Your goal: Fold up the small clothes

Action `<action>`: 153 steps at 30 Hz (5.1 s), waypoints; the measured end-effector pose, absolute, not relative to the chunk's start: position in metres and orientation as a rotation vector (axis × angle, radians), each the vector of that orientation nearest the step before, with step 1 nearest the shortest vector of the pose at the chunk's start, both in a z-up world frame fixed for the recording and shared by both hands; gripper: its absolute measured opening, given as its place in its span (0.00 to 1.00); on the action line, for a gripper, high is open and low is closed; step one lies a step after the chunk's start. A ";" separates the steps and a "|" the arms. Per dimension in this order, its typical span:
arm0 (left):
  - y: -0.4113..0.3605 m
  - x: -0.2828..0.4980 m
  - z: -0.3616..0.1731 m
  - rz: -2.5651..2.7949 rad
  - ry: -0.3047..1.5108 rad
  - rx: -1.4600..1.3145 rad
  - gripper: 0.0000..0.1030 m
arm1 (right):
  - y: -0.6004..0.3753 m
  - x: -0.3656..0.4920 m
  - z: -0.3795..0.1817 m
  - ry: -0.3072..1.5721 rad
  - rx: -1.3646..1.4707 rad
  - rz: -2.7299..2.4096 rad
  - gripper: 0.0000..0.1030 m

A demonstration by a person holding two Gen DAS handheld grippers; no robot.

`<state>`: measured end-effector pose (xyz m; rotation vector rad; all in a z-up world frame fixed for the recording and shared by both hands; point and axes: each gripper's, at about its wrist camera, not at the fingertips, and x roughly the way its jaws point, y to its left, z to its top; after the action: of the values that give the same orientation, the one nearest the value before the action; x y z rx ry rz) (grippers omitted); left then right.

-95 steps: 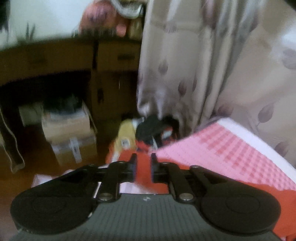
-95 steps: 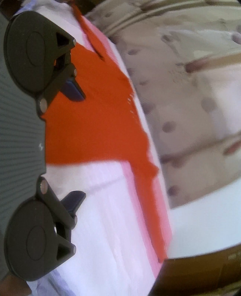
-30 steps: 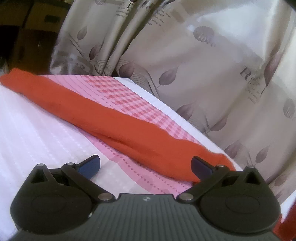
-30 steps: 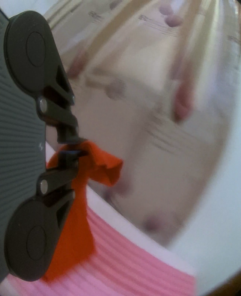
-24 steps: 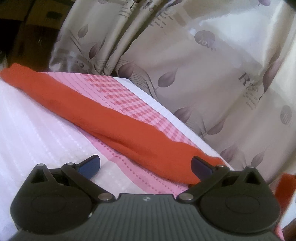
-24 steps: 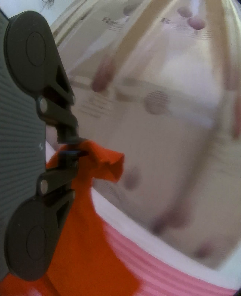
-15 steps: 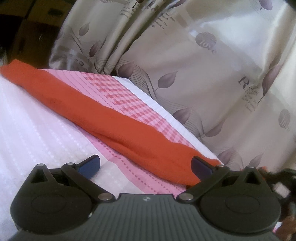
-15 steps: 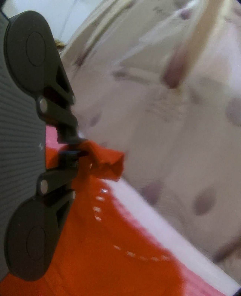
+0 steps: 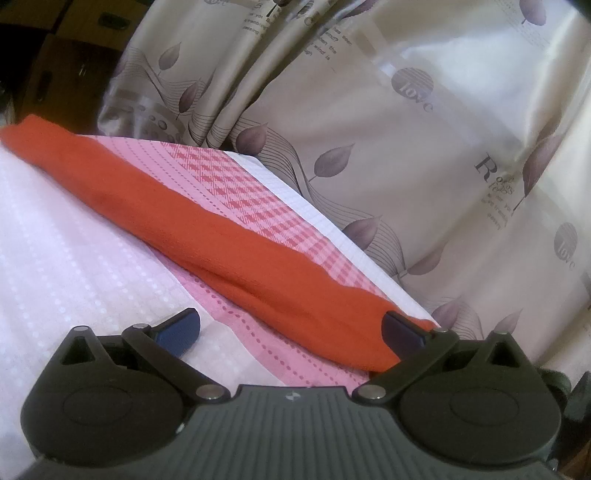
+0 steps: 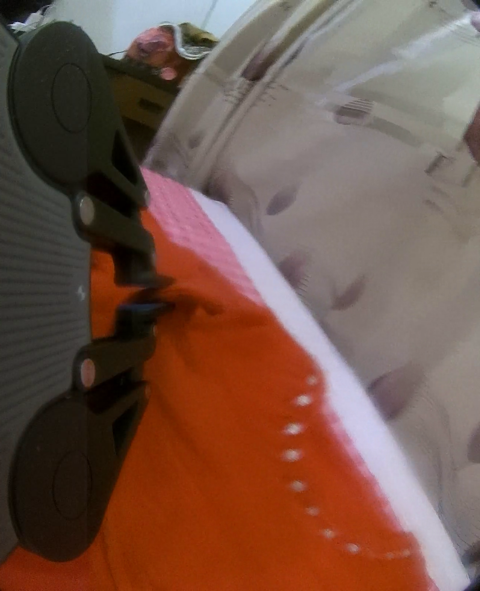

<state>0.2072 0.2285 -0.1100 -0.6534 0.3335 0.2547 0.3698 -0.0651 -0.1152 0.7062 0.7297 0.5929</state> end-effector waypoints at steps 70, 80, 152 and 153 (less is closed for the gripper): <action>-0.002 0.327 0.052 -0.345 0.463 -0.580 0.02 | -0.289 0.165 -0.111 0.468 0.826 0.462 0.81; -0.113 0.369 -0.053 -0.490 0.653 -0.412 0.07 | -0.327 0.167 -0.141 0.462 0.921 0.433 0.82; 0.164 0.048 -0.075 -0.532 0.748 -0.319 0.91 | -0.277 0.004 -0.146 0.672 0.634 0.423 0.93; 0.161 0.048 -0.078 -0.537 0.757 -0.310 0.91 | -0.276 0.007 -0.145 0.687 0.635 0.391 0.93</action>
<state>0.0475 0.1613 -0.0781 -0.3095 0.7568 -0.5367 0.0067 -0.2758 -0.1453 0.6345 0.6867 0.3914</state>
